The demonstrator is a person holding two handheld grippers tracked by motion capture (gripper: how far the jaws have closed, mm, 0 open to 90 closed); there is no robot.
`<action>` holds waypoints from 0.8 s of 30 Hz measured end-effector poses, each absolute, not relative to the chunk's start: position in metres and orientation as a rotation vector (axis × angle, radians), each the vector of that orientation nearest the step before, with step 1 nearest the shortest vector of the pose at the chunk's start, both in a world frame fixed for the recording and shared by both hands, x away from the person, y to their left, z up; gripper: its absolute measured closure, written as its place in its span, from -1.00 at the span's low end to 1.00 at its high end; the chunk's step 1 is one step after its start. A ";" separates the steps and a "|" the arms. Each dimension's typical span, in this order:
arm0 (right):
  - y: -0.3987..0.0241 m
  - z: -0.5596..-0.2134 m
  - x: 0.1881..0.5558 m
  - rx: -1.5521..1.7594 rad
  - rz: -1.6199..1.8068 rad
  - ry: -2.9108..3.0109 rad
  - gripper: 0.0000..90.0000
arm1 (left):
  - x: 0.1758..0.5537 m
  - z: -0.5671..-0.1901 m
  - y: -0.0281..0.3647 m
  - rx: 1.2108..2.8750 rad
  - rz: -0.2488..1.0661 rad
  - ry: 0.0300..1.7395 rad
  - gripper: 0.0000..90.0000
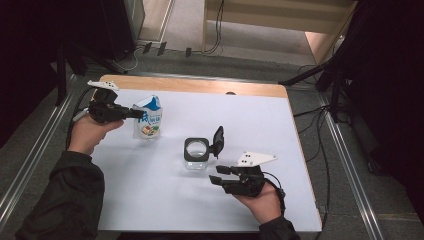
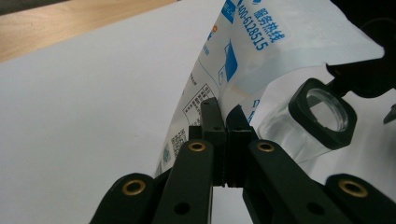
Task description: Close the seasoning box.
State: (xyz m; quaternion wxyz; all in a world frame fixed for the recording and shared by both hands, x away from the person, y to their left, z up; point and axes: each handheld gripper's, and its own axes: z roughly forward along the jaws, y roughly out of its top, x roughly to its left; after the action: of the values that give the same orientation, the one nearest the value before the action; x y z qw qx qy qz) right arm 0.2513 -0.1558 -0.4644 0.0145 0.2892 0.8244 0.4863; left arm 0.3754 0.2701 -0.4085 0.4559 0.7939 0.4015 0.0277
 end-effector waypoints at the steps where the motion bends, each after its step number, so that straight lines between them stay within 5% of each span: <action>1: -0.152 -0.464 0.249 0.884 1.517 2.569 0.28 | 0.374 -0.406 0.270 1.946 0.068 0.997 1.00; 24: -0.058 -0.472 0.245 0.729 1.505 2.668 0.43 | 0.335 -0.384 0.263 1.933 0.087 1.015 1.00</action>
State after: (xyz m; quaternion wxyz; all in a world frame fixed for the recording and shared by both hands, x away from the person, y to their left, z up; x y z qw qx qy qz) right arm 0.2452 -0.0579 -0.4719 -0.0038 0.2316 0.8473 0.4780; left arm 0.3352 0.2630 -0.3837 0.4602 0.7855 0.4122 0.0354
